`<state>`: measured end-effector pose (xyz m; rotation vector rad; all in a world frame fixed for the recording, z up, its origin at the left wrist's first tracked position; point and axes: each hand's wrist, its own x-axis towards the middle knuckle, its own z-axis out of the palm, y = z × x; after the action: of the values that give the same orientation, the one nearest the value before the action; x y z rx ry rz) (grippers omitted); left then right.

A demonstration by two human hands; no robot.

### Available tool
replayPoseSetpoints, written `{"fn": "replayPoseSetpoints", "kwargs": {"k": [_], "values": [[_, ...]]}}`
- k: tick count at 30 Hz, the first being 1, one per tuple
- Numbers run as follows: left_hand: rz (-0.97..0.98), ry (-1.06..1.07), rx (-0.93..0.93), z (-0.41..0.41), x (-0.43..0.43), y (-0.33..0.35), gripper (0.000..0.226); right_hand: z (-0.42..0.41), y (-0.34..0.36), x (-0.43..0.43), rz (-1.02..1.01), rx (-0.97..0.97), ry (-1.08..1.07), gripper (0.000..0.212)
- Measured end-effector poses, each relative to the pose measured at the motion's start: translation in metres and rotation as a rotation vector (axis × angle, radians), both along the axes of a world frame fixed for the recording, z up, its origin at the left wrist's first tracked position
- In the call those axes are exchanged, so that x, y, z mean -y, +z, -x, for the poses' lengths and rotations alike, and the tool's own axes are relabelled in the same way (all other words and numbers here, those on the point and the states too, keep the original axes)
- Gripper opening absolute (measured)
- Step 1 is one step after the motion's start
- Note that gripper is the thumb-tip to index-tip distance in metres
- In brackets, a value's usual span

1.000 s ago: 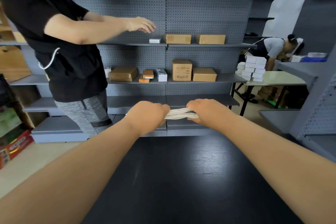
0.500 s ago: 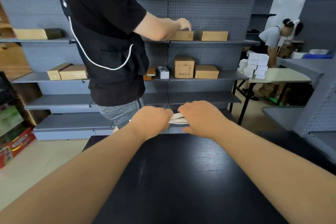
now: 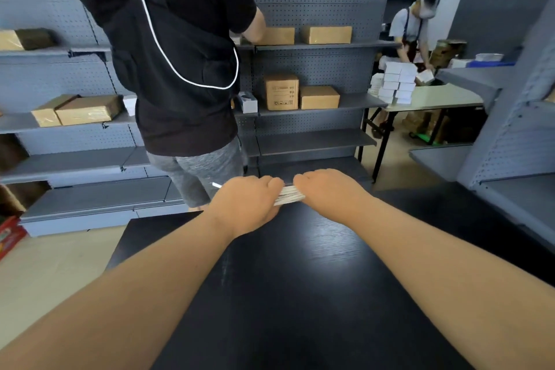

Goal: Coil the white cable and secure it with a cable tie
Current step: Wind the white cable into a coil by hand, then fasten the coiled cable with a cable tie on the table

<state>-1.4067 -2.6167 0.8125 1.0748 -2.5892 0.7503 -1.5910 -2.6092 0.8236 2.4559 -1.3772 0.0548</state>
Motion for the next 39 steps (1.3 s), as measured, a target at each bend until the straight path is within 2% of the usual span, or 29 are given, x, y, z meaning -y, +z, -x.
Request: {"fn": "replayPoseSetpoints", "kwargs": {"k": [8,10,14,16,19,26,30,34,39], "values": [[-0.040,-0.063,0.112,0.041,0.003,-0.025,0.026,0.037,-0.029,-0.021,-0.013,0.051,-0.111,0.028],[-0.064,-0.067,0.123,0.057,0.000,-0.030,0.018,0.051,-0.035,-0.024,-0.028,0.048,-0.131,0.032],[-0.215,0.024,0.189,0.091,0.002,-0.041,0.025,0.090,-0.044,-0.029,-0.187,0.135,-0.163,0.066],[-0.245,0.047,0.195,0.106,0.005,-0.048,0.024,0.116,-0.047,-0.033,-0.217,0.236,-0.178,0.073],[-0.282,0.058,0.186,0.132,0.009,-0.062,0.024,0.162,-0.057,-0.034,-0.213,0.371,-0.251,0.057],[-0.357,0.073,0.133,0.204,0.017,-0.103,0.021,0.294,-0.127,-0.028,-0.150,0.553,-0.601,0.026],[-0.323,0.005,0.051,0.241,0.019,-0.128,0.013,0.349,-0.170,-0.036,-0.175,0.536,-0.832,0.022],[-0.267,-0.025,0.085,0.266,0.021,-0.146,0.028,0.381,-0.204,-0.038,-0.316,0.508,-0.995,0.024],[-0.250,0.007,0.120,0.285,0.020,-0.161,0.031,0.394,-0.228,-0.034,-0.404,0.495,-1.087,0.024]]}}
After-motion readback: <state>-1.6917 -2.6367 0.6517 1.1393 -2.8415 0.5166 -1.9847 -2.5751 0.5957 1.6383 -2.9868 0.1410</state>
